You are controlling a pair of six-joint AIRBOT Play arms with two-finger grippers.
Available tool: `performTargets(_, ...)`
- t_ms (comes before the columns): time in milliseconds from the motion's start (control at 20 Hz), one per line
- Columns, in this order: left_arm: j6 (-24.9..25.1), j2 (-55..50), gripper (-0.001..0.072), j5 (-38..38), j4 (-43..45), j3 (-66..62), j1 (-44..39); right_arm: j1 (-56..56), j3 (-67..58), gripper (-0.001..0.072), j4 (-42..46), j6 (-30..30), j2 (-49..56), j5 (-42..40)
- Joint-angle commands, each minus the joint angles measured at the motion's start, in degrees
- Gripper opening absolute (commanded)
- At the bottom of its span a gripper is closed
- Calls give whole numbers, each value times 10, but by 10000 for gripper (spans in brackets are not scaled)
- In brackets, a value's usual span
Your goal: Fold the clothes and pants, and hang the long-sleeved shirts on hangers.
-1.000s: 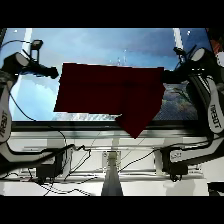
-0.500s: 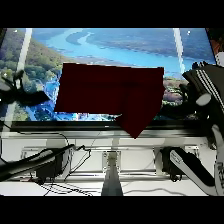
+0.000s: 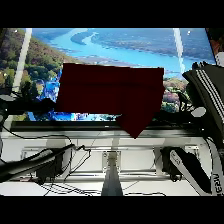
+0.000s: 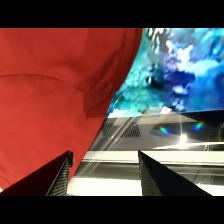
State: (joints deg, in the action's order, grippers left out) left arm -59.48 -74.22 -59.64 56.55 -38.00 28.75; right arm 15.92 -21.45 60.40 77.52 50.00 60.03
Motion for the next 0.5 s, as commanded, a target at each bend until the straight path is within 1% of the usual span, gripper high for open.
performTargets(0, 20, -3, 450, -9, 1, 9, -1, 0, 4, 444, -3, 0, -2, -9)
performTargets(100, 19, -20, 450, -24, 22, 11, -14, 0, 4, 444, -3, 0, -2, -2)
performTargets(200, 19, -42, 450, -23, 23, 11, -28, 0, 4, 444, -3, 0, -2, 9)
performTargets(250, 19, -50, 409, -18, 16, 11, -33, 0, 4, 444, -4, 0, -2, 18)
performTargets(300, 19, -56, 243, -10, 11, 10, -37, 0, 4, 444, -4, 1, -2, 32)
performTargets(350, 20, -56, 101, -3, 7, 9, -38, 0, 5, 445, -4, 1, -2, 47)
performTargets(400, 21, -56, 19, 2, 0, 8, -38, 0, 6, 445, -3, 0, -2, 59)
performTargets(450, 21, -56, 17, 3, -3, 6, -38, 0, 9, 445, -4, 1, -2, 66)
